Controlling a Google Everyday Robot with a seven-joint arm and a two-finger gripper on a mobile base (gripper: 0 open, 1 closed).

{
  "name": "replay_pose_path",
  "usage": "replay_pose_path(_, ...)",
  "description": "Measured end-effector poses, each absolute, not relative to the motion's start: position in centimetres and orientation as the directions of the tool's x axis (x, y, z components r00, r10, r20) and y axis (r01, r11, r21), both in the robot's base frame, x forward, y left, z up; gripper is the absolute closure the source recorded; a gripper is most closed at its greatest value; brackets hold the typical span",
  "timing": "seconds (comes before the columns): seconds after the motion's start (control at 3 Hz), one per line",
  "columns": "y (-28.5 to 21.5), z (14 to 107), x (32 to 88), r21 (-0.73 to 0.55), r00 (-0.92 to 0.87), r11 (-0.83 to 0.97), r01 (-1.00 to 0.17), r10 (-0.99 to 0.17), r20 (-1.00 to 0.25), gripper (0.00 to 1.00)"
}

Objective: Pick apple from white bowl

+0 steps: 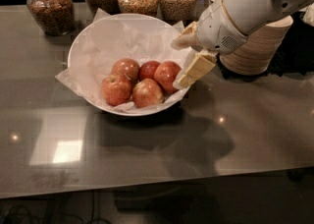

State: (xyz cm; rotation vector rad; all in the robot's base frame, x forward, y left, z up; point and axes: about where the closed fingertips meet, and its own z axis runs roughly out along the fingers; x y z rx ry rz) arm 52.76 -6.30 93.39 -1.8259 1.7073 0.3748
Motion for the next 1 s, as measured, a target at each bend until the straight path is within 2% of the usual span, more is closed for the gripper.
replay_pose_path(1.0, -4.0, 90.3, 53.9, -0.168, 0.138, -0.05, -0.985, -0.812, -0.567, 0.33)
